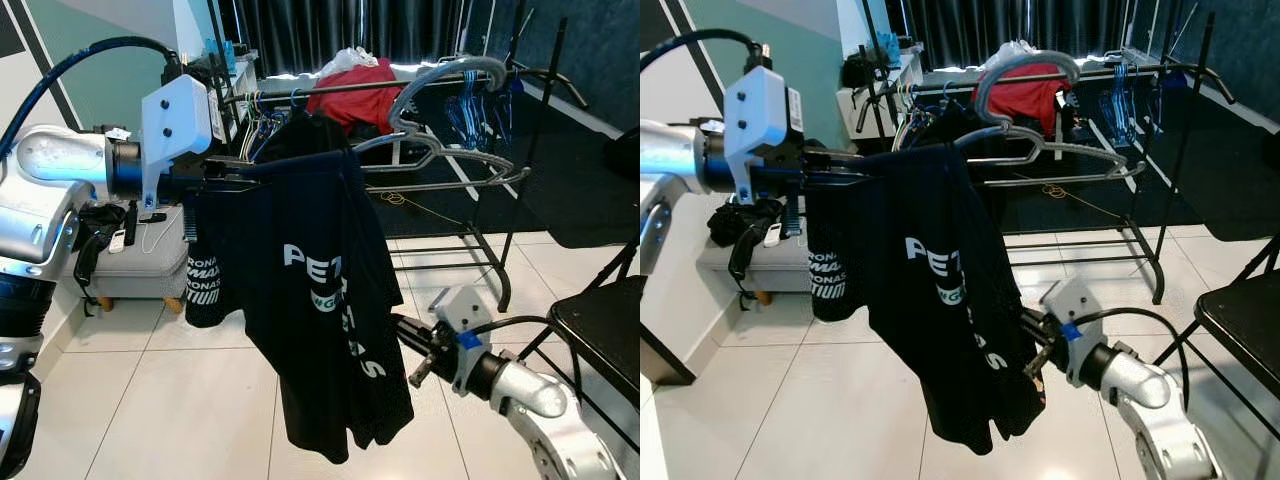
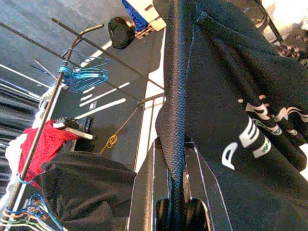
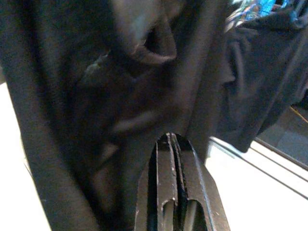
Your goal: Hang hanger
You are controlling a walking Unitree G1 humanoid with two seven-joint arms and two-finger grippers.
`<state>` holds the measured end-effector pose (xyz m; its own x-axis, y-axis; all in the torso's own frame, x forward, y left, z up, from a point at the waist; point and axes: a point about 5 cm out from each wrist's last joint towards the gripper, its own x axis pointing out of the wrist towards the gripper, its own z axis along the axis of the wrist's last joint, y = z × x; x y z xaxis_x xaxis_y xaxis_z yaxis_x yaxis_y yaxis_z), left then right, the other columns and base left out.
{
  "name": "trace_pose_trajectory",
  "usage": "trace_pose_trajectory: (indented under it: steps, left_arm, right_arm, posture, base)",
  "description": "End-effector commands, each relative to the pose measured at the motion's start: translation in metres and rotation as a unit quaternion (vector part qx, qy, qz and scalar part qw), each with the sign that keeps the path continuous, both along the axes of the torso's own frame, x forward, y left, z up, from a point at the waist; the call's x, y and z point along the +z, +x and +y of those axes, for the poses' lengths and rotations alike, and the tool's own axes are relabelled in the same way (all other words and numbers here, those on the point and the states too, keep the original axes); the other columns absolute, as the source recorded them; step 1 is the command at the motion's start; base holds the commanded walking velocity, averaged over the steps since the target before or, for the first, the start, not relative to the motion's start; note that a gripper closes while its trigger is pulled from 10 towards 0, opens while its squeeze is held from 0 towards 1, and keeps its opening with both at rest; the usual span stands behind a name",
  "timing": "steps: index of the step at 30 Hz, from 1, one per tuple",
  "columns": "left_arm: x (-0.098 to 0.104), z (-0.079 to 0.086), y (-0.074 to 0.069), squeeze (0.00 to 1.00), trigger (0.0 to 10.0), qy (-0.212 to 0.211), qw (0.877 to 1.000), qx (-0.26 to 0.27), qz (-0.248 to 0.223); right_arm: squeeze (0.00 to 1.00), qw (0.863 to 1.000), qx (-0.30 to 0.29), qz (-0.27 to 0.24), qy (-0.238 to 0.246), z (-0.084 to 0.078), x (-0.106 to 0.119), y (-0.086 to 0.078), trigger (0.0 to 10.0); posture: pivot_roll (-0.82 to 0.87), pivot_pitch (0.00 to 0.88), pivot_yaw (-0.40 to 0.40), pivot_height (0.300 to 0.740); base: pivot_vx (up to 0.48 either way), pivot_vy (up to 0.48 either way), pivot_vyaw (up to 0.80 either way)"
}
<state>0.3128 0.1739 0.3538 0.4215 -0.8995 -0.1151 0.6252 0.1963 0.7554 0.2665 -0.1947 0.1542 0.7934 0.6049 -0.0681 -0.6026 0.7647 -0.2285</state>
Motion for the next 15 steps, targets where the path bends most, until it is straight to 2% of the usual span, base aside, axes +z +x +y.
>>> trace_pose_trajectory:
  steps: [1,6,7,9,11,12,15]
  left_arm:
    - [0.007,0.013,0.0,0.0,10.0,-0.02,1.0,0.02,-0.01]
    - [0.007,0.014,0.0,0.0,10.0,-0.022,0.999,0.022,-0.01]
    - [0.006,0.014,0.0,0.0,10.0,-0.023,1.0,0.019,-0.008]
    - [0.005,0.007,-0.002,0.0,10.0,-0.024,1.0,0.004,-0.005]
    - [0.005,0.007,-0.002,0.0,10.0,-0.024,1.0,0.004,-0.005]
    - [0.004,0.005,-0.002,0.0,10.0,-0.024,1.0,-0.001,-0.004]
    - [0.004,0.004,-0.003,0.0,10.0,-0.025,1.0,-0.005,-0.003]
  right_arm:
    - [0.0,1.0,-0.013,-0.02,0.017,-0.012,0.012,-0.002,0.0]
    - [0.0,1.0,-0.009,-0.017,0.018,-0.015,0.013,-0.004,0.0]
    - [1.0,0.999,0.028,0.01,0.029,-0.01,0.01,-0.012,10.0]
    - [1.0,0.987,0.139,0.06,0.056,0.008,0.008,-0.035,10.0]
    - [1.0,0.987,0.139,0.06,0.056,0.008,0.008,-0.035,10.0]
    - [1.0,0.981,0.169,0.071,0.069,0.013,0.009,-0.041,10.0]
    - [1.0,0.979,0.177,0.069,0.073,0.014,0.011,-0.042,10.0]
  posture:
    - [-0.09,0.0,0.084,0.74]
    - [-0.09,0.0,0.084,0.74]
    - [-0.09,0.0,0.082,0.74]
    - [-0.08,0.0,0.079,0.74]
    - [-0.08,0.0,0.079,0.74]
    - [-0.08,0.0,0.079,0.74]
    - [-0.08,0.0,0.08,0.74]
  base:
    - [0.0,0.0,0.0]
    - [0.0,0.0,0.0]
    - [0.0,0.0,0.0]
    - [0.0,0.0,0.0]
    - [0.0,0.0,0.0]
    - [0.0,0.0,0.0]
    - [0.0,0.0,0.0]
